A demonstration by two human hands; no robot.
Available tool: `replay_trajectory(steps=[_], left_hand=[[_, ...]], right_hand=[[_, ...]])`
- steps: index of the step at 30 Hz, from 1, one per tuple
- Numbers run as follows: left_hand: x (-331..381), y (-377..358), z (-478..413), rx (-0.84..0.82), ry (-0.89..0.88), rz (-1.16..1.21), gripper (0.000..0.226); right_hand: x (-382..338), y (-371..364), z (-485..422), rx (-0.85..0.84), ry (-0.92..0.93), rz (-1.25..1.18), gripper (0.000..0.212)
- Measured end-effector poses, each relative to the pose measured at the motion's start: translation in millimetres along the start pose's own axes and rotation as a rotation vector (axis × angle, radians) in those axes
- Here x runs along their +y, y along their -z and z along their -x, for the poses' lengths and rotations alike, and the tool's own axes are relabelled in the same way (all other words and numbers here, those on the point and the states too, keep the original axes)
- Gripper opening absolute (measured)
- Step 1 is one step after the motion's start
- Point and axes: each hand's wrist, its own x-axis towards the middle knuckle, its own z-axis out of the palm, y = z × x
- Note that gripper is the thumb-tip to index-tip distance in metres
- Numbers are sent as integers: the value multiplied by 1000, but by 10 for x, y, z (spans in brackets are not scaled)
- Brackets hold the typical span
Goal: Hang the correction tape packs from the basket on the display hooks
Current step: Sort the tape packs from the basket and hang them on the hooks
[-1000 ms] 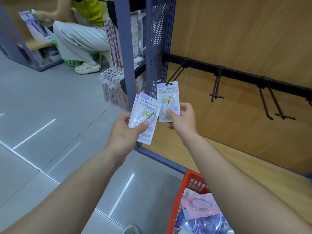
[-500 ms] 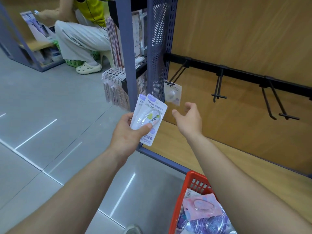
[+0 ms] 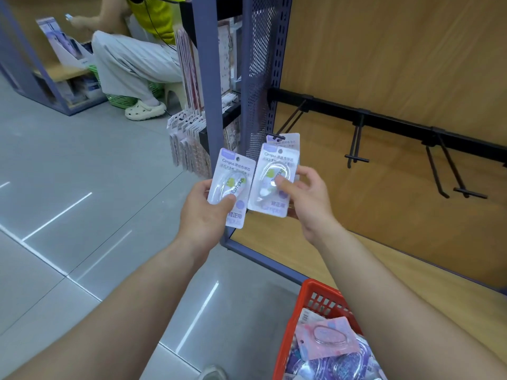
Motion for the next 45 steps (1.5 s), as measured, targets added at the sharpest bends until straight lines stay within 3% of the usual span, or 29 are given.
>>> replay_trajectory(steps=[5,21,27,32,38,45], left_hand=[[-34,2,-33,-10,8,-16,26],[-100,-7,-77,-77,13,8,24],[-81,-46,-95,-105,-9,31,27],[2,-222,-223,-182,-55,-15,21],[112,-367,-645,-250,-76,-7,32],[76,-514,-796,-232,-67,-9,29]], right_hand=[[-48,4,-236,100,122,189,25],[151,-23,-483,195,189,280,12],[28,-69,-637,232,81,435,14],[57,157,-317,210,138,648,47],[37,655,111,79,178,669,33],[176,934,211,70,149,675,29]])
